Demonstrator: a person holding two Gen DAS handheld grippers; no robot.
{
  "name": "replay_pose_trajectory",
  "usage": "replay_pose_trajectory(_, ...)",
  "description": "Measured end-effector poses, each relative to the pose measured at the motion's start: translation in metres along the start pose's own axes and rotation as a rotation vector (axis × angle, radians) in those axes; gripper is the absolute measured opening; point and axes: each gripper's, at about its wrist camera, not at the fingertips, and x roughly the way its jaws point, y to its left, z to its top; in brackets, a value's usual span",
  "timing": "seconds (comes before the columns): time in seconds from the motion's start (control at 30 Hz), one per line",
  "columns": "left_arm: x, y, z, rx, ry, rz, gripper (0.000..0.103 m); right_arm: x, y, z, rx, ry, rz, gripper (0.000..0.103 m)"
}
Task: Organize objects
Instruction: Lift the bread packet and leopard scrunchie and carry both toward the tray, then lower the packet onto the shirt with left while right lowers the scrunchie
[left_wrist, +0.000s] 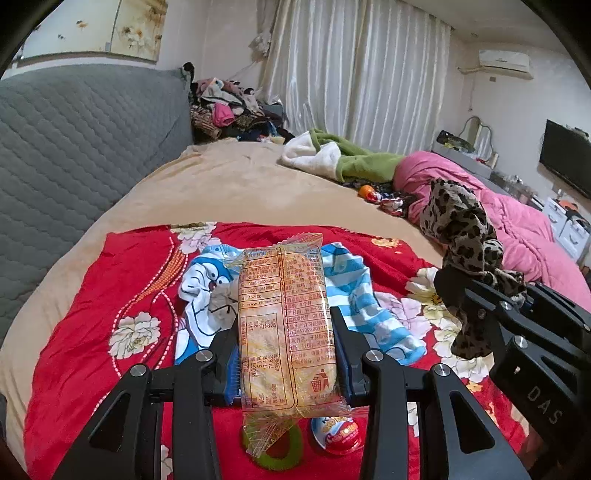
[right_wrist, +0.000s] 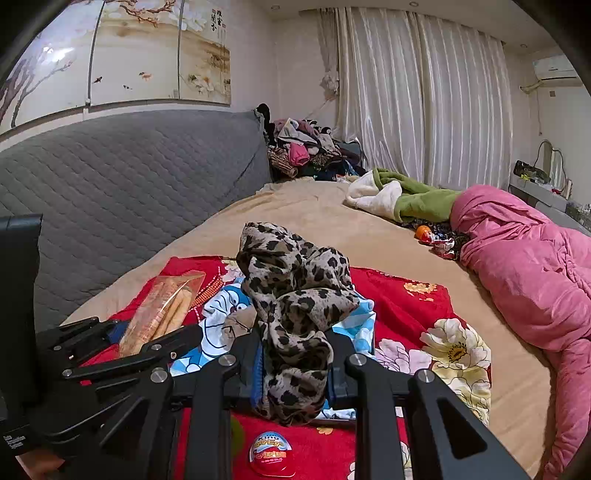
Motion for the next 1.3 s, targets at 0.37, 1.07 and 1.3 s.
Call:
replay_pose_trajectory(0.37,0.037,0.007,-0.001,-0.001,0.019,0.017,0.041,0.031,-0.006,-0.008,0.01,0.022,0.01,0.025)
replay_pose_trajectory(1.07,0.103,0.013,-0.008,0.001,0.062,0.047,0.041,0.091,-0.029,-0.026,0.04,0.068,-0.01,0.025)
replay_pose_trajectory(1.3,0.122,0.017,-0.014,0.002,0.077,0.055,0.041,0.112,-0.035,-0.038,0.069,0.092,0.0,0.025)
